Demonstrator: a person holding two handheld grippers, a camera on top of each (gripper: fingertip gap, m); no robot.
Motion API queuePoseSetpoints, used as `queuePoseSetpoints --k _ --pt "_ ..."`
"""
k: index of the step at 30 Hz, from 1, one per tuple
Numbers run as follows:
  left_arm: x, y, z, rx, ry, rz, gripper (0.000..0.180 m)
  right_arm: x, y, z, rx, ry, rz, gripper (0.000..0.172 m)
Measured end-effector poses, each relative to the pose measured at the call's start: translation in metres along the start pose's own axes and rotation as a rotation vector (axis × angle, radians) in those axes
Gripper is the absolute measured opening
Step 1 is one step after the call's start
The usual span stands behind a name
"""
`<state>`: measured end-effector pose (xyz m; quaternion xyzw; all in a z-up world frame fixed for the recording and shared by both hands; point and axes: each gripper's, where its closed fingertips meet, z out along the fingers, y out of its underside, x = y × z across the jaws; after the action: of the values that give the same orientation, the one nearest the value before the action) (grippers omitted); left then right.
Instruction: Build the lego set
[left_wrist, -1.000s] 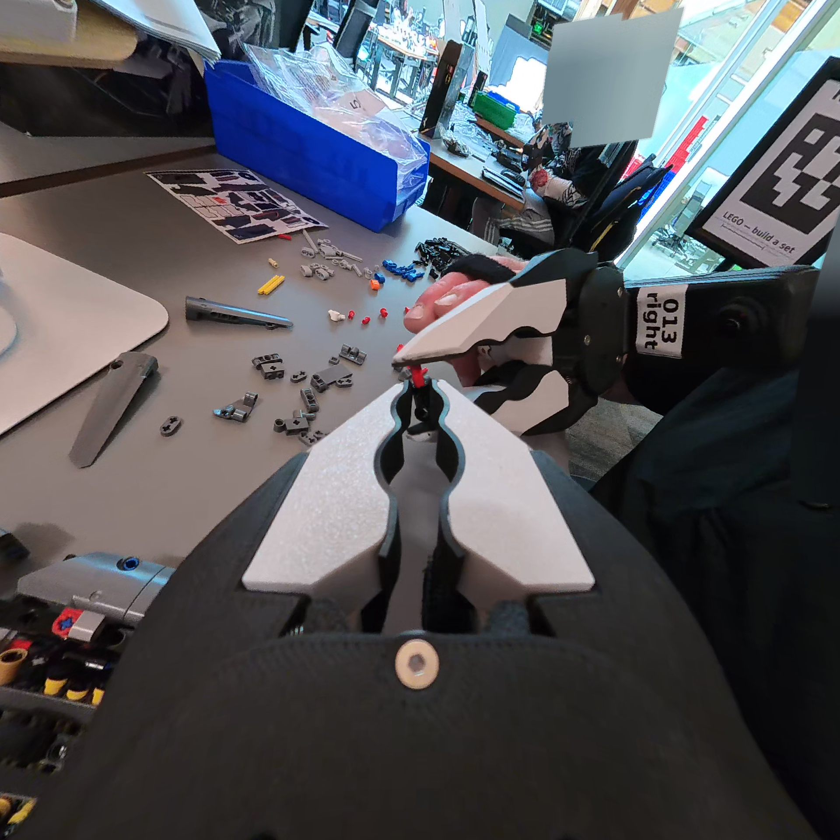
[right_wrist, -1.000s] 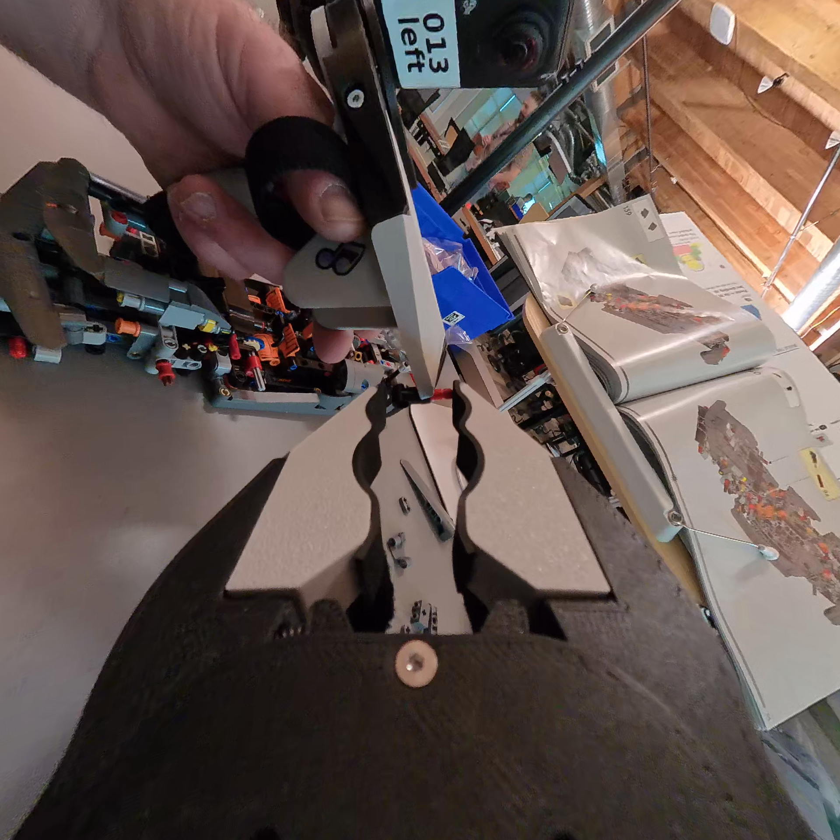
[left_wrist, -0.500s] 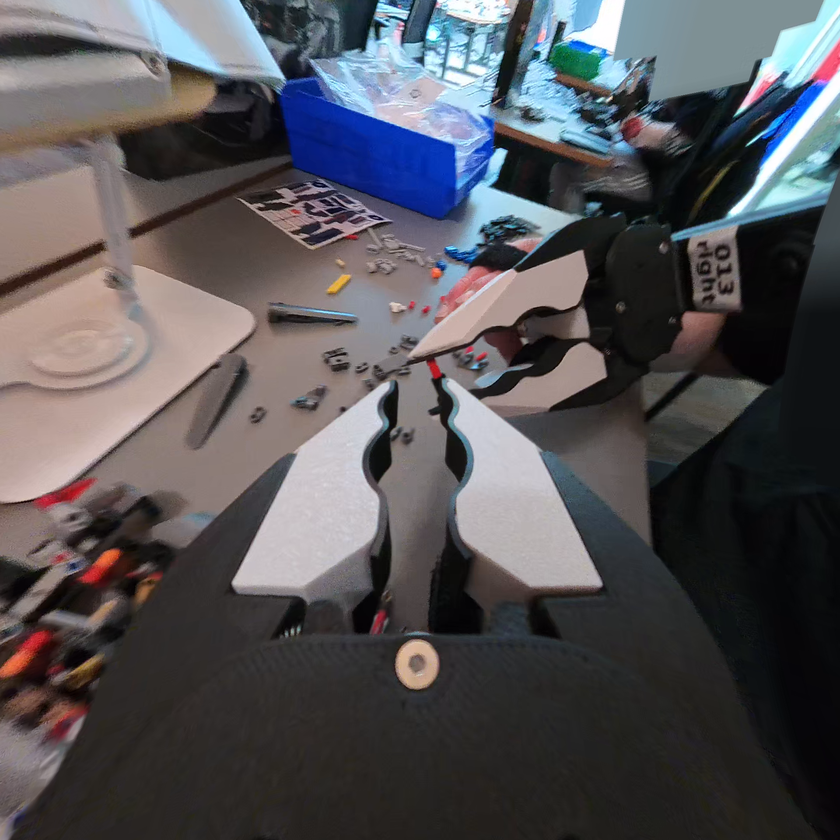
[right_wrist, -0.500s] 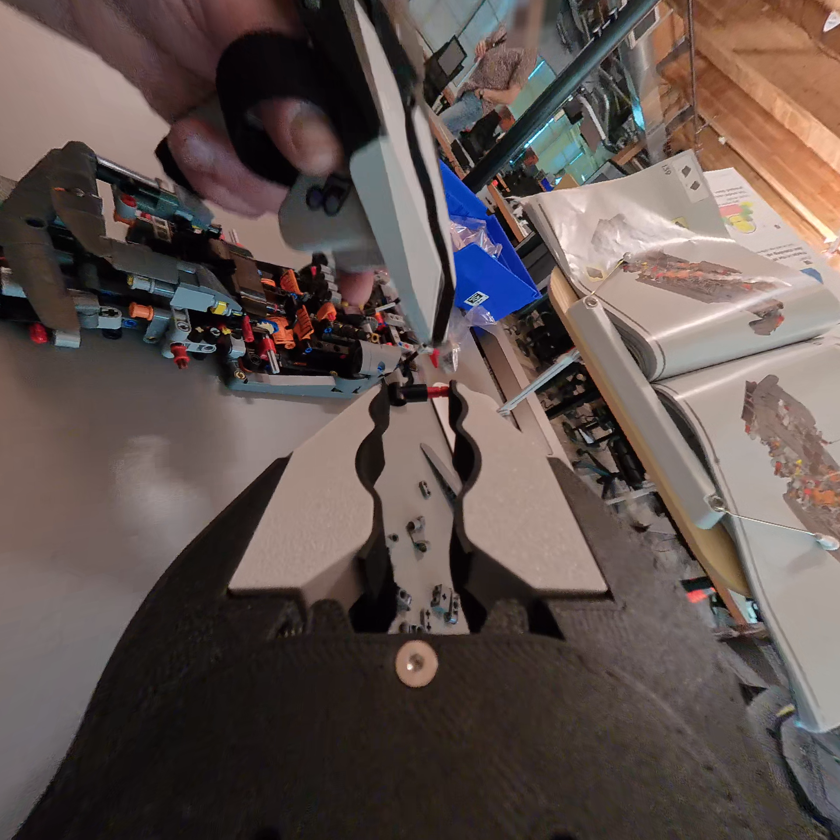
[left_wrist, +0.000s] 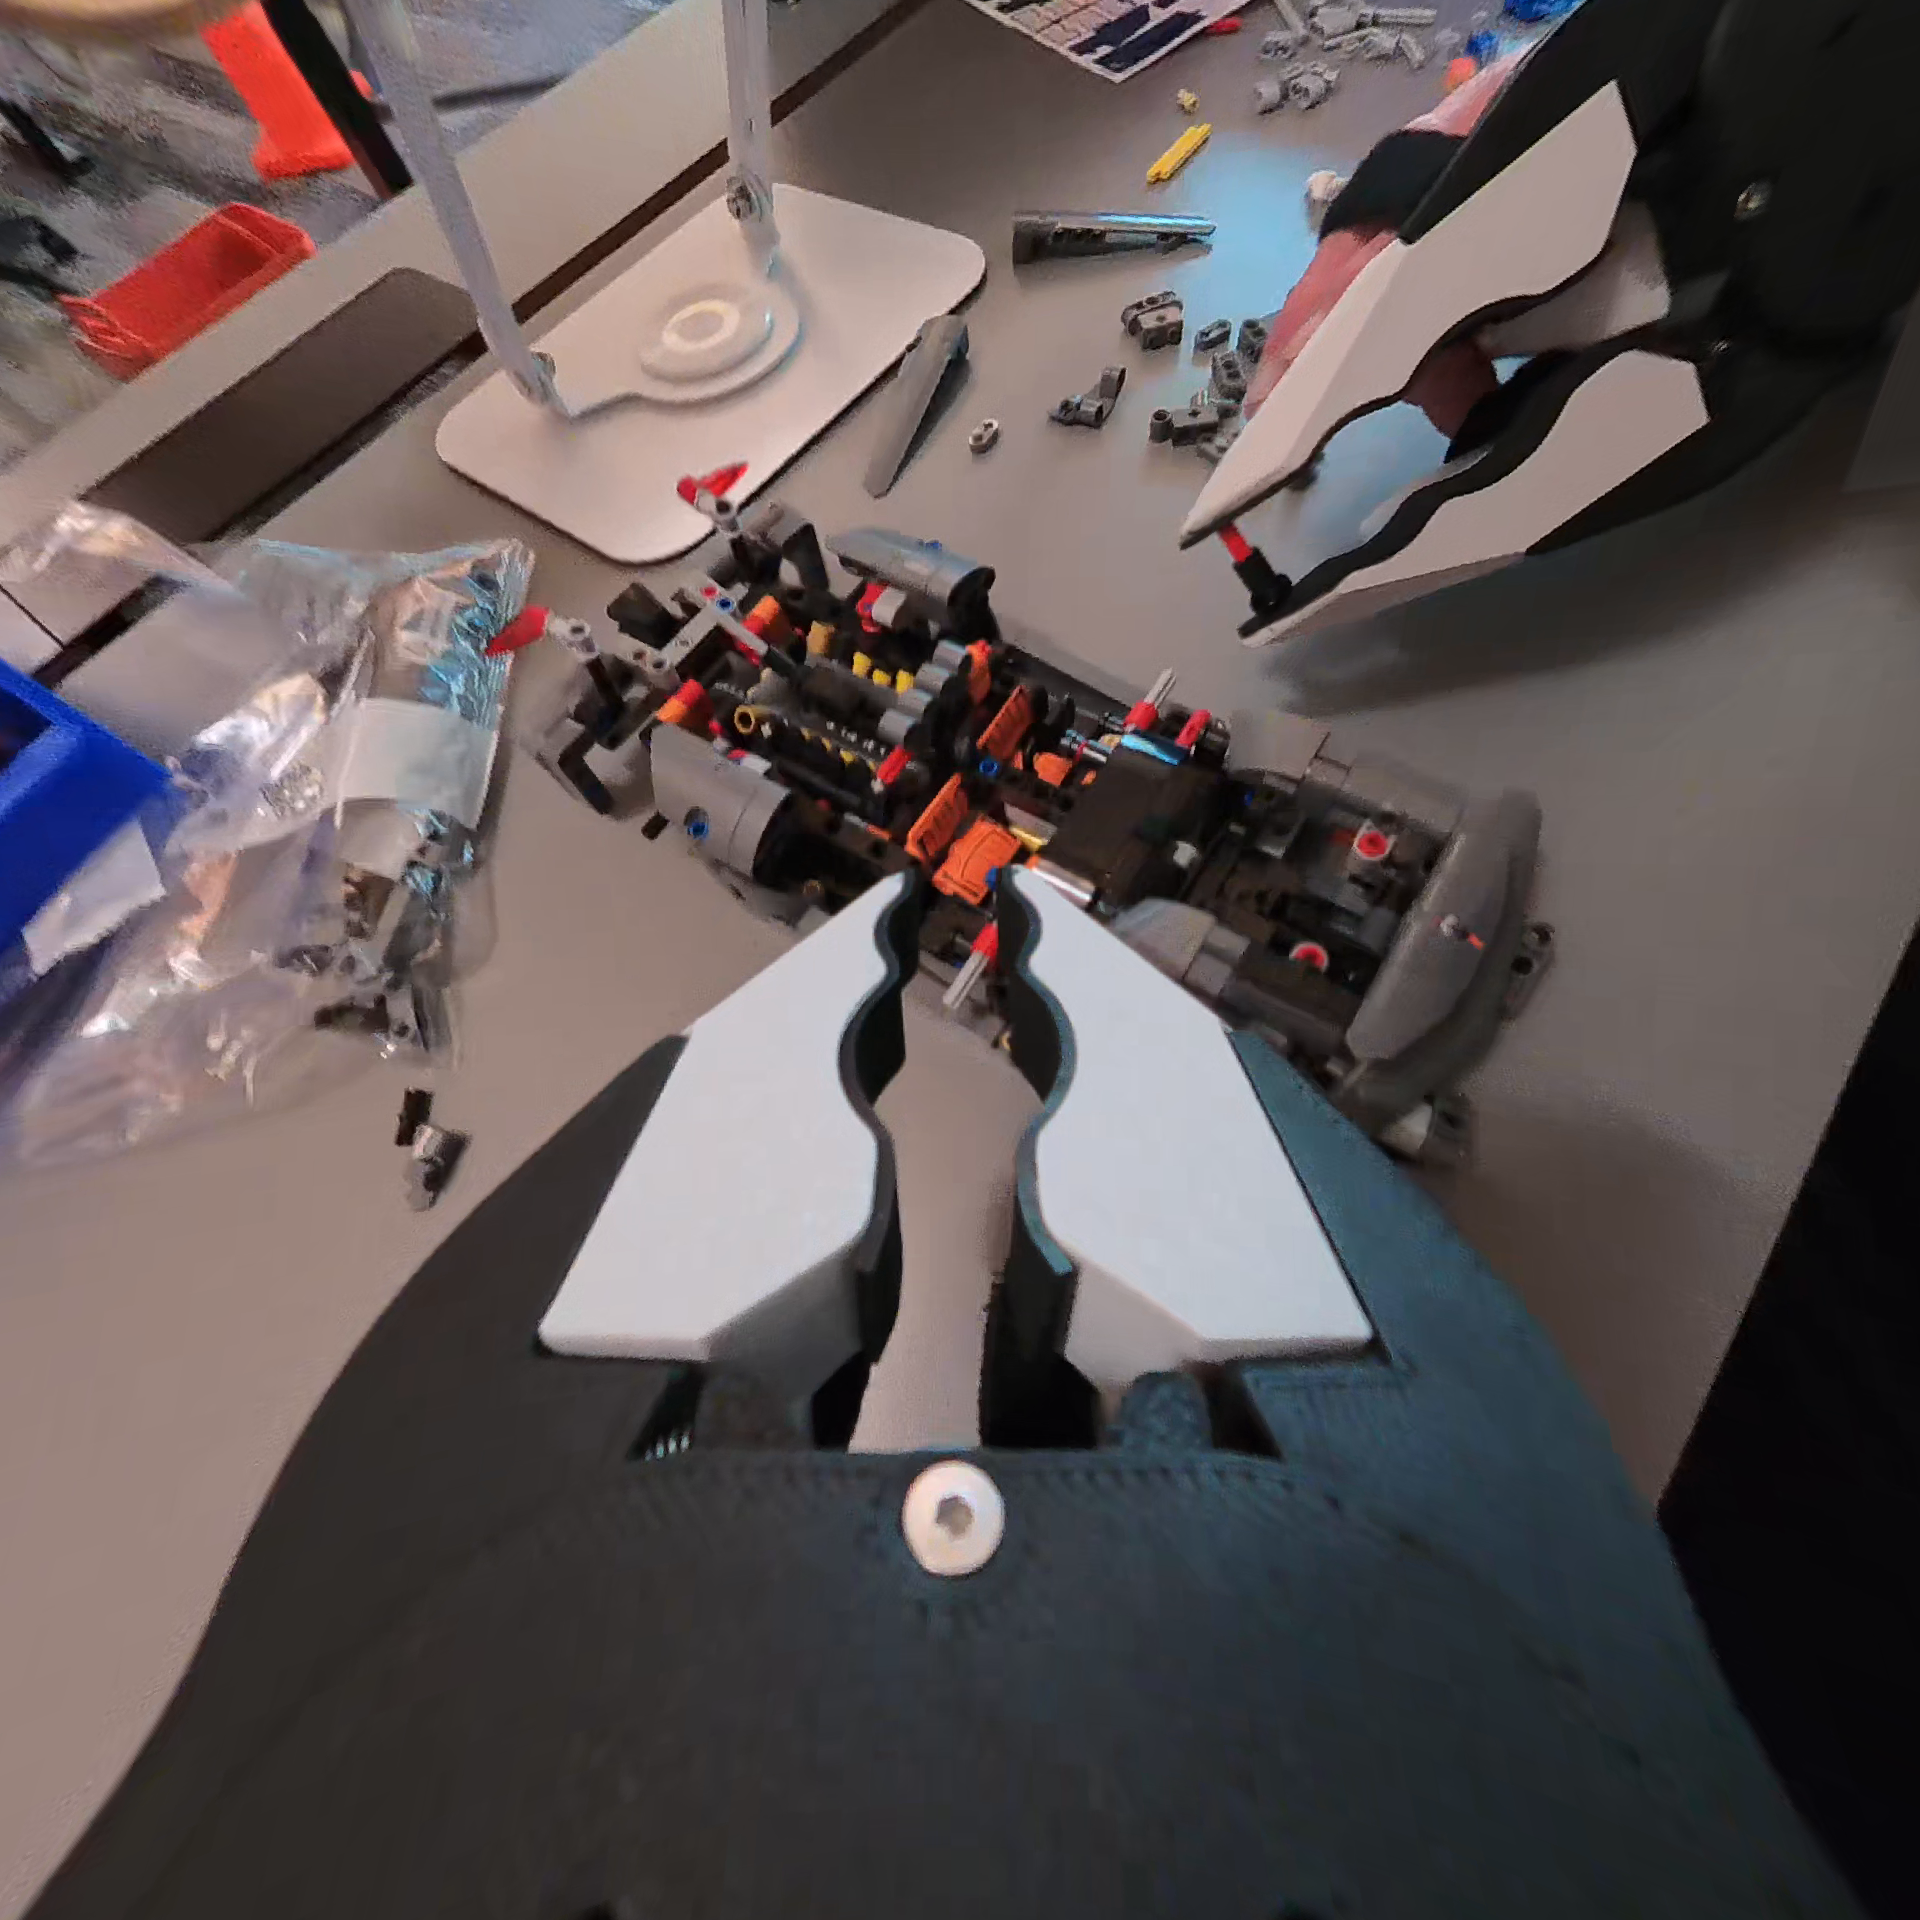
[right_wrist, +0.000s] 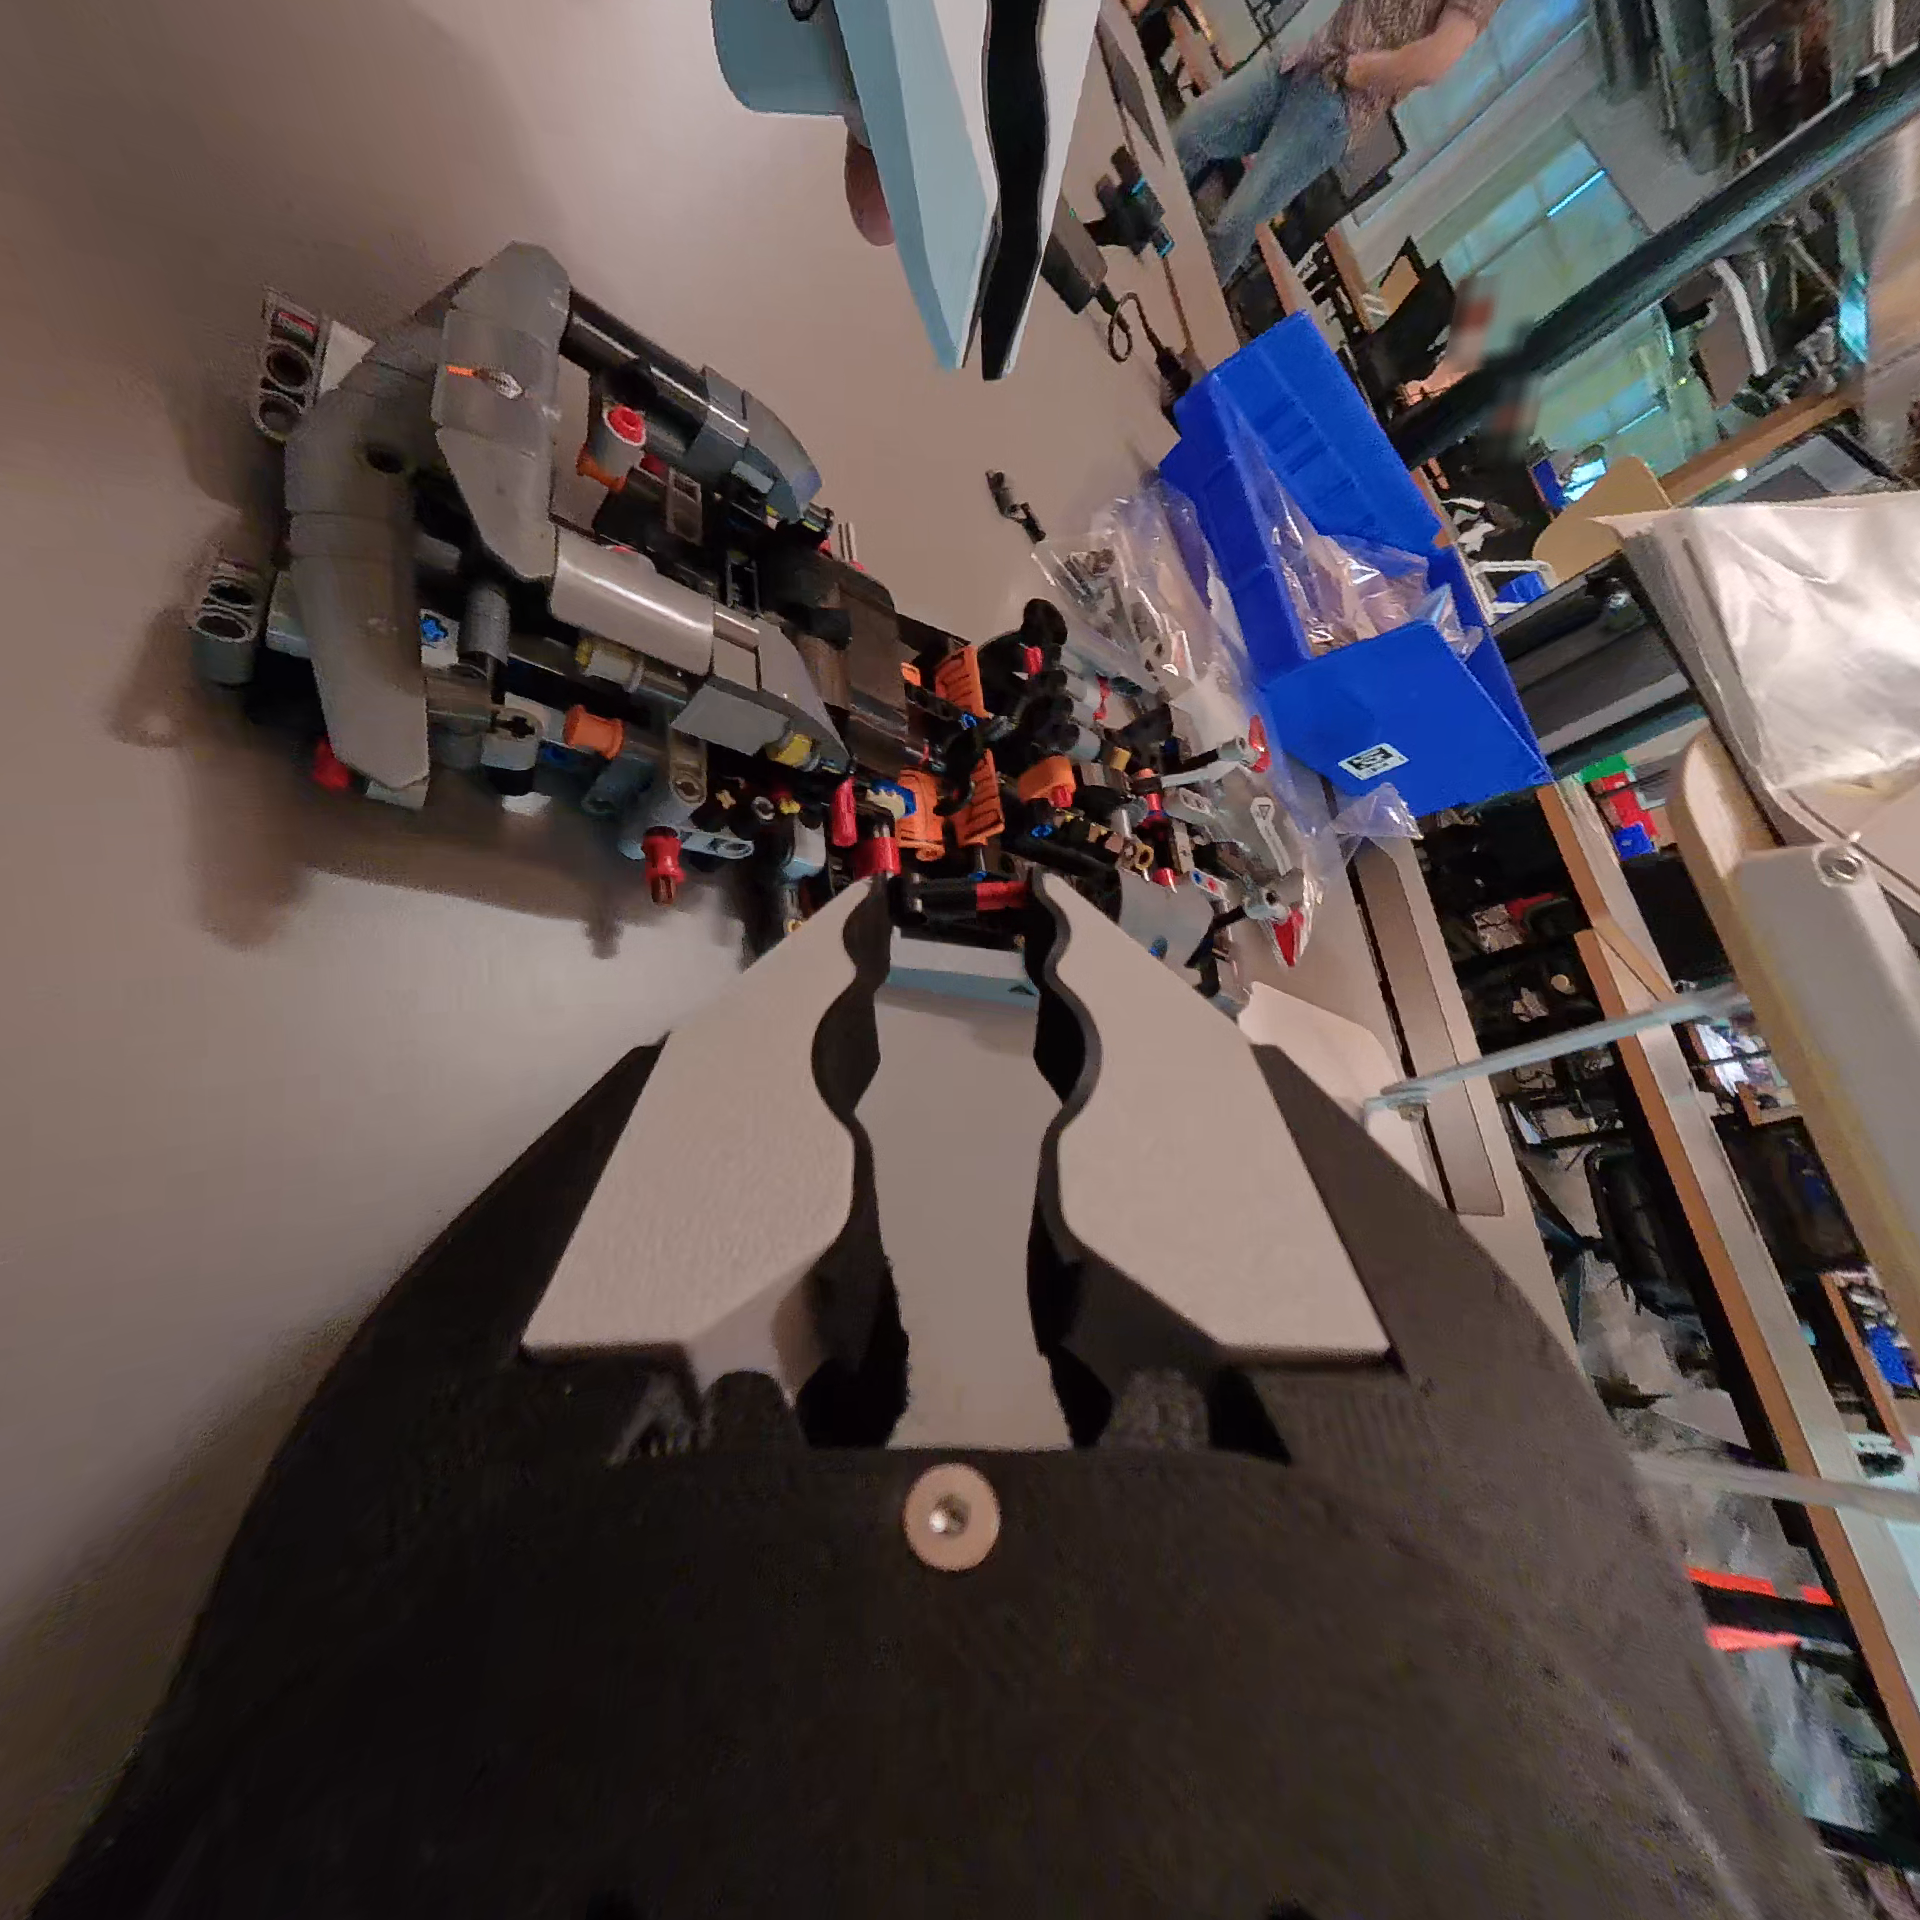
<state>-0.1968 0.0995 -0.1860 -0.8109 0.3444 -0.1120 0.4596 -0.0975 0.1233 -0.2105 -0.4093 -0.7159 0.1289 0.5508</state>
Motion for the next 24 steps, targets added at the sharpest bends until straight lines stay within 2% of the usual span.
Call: queuePoseSetpoints --k 3,8,11,16,24 --pt "0.004 0.009 -0.002 0.022 0.063 -0.025 0.011 -0.006 0.000 0.009 -0.014 -0.020 -0.036 0.023" --pt "0.003 0.025 0.006 0.003 0.093 0.050 0.007 -0.012 0.005 0.018 -0.051 -0.048 -0.053 0.023" --pt "0.010 0.026 0.011 0.026 0.147 0.085 0.005 -0.014 0.008 0.019 -0.062 -0.051 -0.043 0.023" --pt "0.012 0.036 0.022 0.006 0.148 0.181 0.004 -0.015 0.008 0.021 -0.058 -0.056 -0.021 0.023" --pt "0.017 0.034 0.024 0.059 0.178 0.220 0.004 -0.016 0.005 0.022 -0.045 -0.076 0.010 0.023"
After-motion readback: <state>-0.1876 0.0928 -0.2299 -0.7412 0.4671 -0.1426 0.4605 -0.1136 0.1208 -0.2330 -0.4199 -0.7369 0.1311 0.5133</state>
